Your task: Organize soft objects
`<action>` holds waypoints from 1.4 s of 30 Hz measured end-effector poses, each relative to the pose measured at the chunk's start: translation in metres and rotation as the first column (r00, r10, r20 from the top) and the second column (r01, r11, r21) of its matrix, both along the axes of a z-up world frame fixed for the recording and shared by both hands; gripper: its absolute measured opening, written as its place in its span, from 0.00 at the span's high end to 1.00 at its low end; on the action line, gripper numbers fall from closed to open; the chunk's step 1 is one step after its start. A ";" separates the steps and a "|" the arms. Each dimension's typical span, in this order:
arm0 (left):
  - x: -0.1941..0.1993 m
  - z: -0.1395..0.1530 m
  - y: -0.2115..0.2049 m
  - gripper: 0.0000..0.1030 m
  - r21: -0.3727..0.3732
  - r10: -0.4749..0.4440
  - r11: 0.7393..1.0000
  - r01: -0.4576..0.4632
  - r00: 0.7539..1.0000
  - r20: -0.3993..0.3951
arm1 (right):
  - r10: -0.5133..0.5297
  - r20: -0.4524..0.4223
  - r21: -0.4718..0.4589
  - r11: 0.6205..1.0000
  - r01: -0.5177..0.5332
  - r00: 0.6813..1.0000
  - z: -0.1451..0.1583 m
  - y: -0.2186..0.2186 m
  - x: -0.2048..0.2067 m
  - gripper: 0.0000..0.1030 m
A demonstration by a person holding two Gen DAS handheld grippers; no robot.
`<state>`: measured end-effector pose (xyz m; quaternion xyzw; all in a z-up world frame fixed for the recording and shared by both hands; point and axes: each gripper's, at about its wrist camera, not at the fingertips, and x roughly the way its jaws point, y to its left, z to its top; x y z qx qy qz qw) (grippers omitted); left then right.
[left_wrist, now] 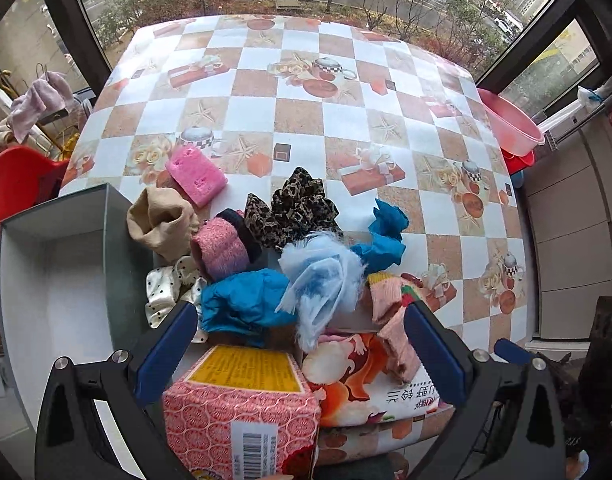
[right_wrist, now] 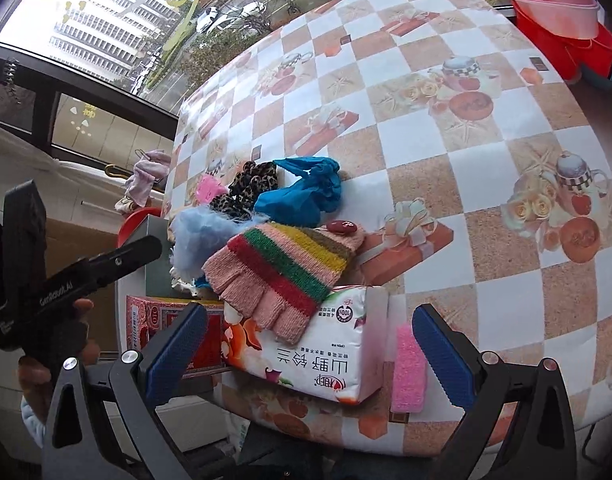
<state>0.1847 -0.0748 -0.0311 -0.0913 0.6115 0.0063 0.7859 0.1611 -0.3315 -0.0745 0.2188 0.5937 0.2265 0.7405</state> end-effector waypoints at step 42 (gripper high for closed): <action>0.053 -0.066 -0.029 0.77 -0.021 0.002 1.000 -0.005 0.988 -0.152 | 0.169 0.057 -0.068 0.984 -0.165 0.984 -0.061 0.068 0.047 0.78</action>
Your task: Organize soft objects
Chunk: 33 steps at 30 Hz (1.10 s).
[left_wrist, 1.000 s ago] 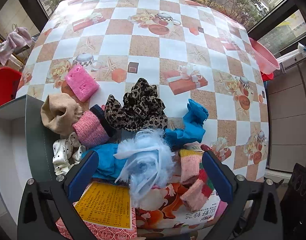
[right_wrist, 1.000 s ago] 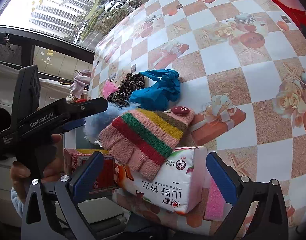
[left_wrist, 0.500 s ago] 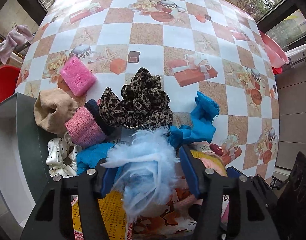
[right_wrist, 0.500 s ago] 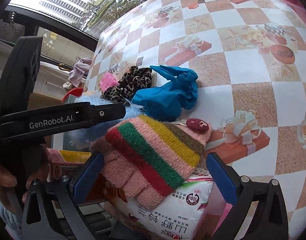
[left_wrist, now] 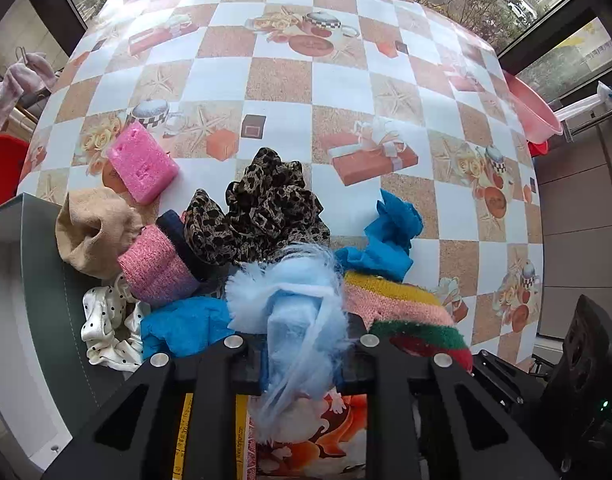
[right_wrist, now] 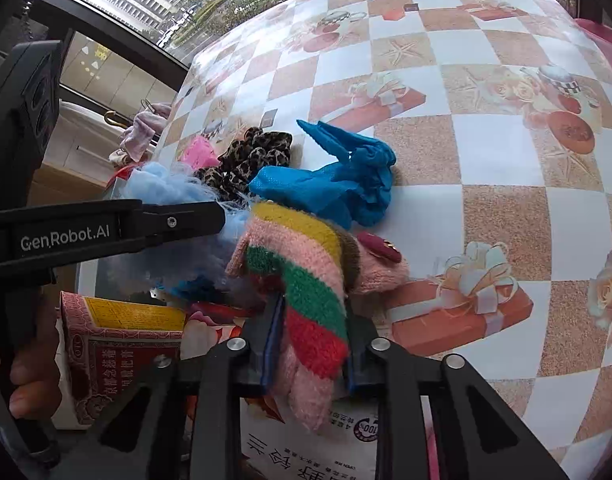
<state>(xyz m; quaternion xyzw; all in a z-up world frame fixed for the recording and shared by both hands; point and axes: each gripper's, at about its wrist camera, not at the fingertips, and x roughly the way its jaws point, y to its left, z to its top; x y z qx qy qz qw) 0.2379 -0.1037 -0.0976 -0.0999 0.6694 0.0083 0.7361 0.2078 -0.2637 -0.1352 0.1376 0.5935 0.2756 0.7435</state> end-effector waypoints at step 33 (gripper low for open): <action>-0.025 0.056 -0.002 0.77 0.000 -0.054 0.998 0.055 0.978 0.199 | -0.101 -0.108 -0.161 0.983 0.083 0.989 -0.014 -0.105 -0.077 0.25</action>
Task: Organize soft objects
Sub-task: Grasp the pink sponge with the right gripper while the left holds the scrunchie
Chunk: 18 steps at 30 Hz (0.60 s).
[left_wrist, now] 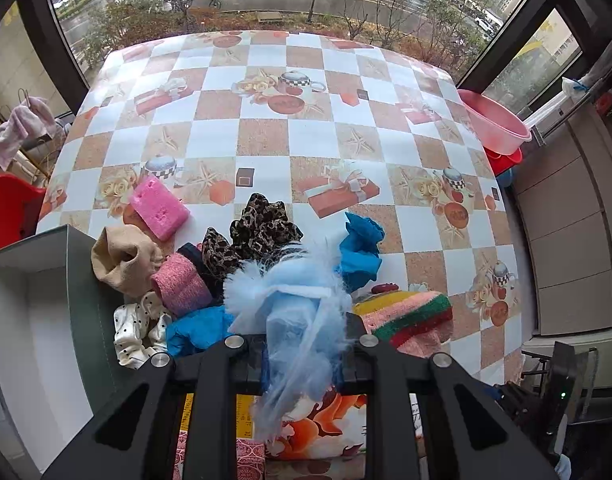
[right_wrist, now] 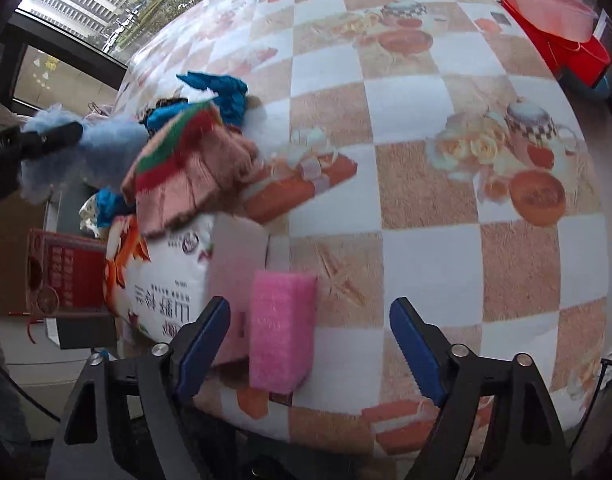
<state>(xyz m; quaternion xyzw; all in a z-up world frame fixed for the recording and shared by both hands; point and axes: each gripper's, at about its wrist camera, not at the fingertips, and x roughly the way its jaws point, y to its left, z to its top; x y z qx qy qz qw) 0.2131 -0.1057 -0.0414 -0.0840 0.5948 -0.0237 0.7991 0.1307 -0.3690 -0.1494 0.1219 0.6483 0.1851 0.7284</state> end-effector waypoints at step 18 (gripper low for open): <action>-0.003 -0.010 -0.012 0.77 0.008 -0.024 1.000 0.024 1.000 -0.020 | 0.045 -0.020 -0.015 0.999 -0.045 0.999 -0.022 0.022 0.000 0.35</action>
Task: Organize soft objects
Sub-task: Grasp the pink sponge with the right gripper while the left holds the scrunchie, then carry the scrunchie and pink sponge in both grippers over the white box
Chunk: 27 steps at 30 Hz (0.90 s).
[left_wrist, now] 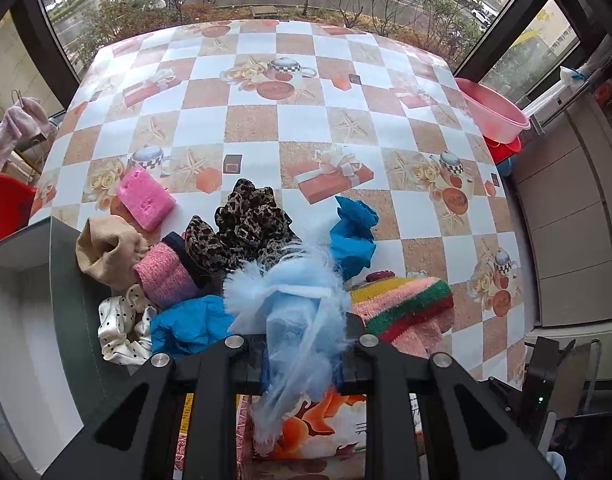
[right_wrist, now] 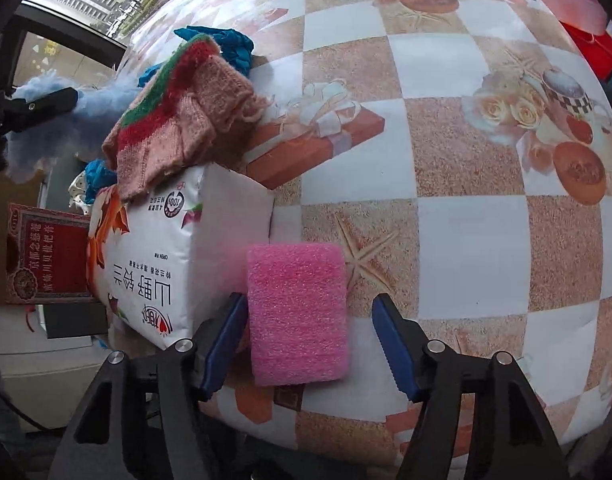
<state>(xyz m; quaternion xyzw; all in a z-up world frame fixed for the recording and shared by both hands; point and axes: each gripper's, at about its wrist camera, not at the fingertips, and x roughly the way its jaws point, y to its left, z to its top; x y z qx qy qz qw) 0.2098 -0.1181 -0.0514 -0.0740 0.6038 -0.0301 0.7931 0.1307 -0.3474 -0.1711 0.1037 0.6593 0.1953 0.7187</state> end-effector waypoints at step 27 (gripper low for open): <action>-0.023 0.026 -0.008 0.77 0.031 -0.018 0.999 0.015 0.994 0.106 | 0.011 0.228 -0.243 0.969 0.046 0.974 0.025 -0.020 -0.027 0.54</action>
